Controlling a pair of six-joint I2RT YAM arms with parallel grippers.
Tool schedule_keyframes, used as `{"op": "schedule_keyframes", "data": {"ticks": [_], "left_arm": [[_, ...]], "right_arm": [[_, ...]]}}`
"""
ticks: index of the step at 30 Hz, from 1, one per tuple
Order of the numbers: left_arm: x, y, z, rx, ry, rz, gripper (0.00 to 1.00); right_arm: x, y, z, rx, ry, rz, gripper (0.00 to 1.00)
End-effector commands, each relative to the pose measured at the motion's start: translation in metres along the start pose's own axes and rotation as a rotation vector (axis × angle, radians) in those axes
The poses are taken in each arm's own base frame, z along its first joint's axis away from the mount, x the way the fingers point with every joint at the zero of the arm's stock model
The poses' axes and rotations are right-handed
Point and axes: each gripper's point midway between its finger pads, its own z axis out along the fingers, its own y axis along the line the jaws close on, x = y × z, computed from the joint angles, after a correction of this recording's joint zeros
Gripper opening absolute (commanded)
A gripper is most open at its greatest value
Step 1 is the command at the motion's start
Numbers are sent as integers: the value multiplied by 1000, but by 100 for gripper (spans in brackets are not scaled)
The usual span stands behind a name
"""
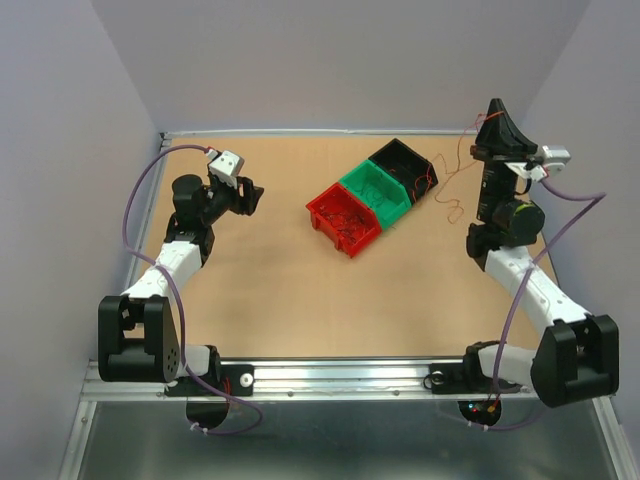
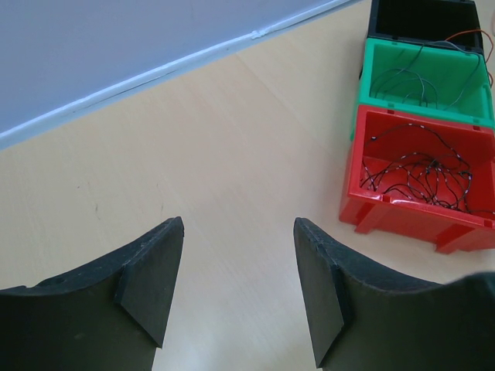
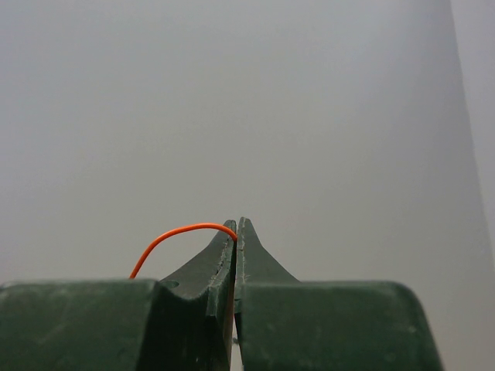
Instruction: Untangle the cables
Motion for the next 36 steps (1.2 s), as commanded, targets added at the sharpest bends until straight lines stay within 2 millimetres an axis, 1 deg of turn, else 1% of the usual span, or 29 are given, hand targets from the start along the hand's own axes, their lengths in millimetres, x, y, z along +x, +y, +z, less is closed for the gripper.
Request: {"op": "schedule_keyframes", "data": {"ticks": [1,2,3,6,7,8,9,11,12,19,23,25,28,29,31,32,33,34,35,36], "left_arm": [[-34,3,1,7,-77,57,70],[-34,3,1,7,-77,55,69],[-34,3,1,6,-78,58,70],[-34,3,1,7,-77,57,70],[-34,3,1,7,-77,57,70],[-34,3,1,7,-79,58,70],[-34,3,1,7,-77,57,70],[-33,3,1,7,-77,57,70],[-33,3,1,8,-76,56,70],[-34,3,1,7,-77,59,69],[-33,3,1,9,-75,57,70],[-34,3,0,9,-77,59,70],[-34,3,1,9,-77,59,70],[-33,2,1,11,-76,58,70],[-33,2,1,11,-76,58,70],[-34,2,1,10,-78,60,70],[-32,2,1,11,-74,55,70],[-33,3,1,11,-76,56,70],[-33,3,1,9,-76,56,70],[-33,3,1,11,-76,58,70]], "right_arm": [[-24,12,31,-38,-135,76,1],[-15,11,34,-37,-123,81,1],[2,14,39,-45,-99,93,1],[24,16,46,-55,-68,112,1],[43,17,46,-58,-35,130,0],[45,20,52,-68,-36,142,1],[54,24,53,-88,-14,151,0],[73,26,57,-97,19,167,0],[79,26,58,-95,30,169,0],[108,25,64,-88,76,173,1],[122,19,69,-74,97,182,0],[135,18,69,-74,119,186,0],[143,17,73,-81,133,221,0],[150,13,75,-74,141,225,1],[161,16,75,-99,174,258,1],[165,13,77,-101,182,267,1],[175,13,78,-112,207,279,1],[178,13,79,-115,215,307,1],[190,9,77,-110,242,315,1],[189,13,81,-130,242,327,0]]}}
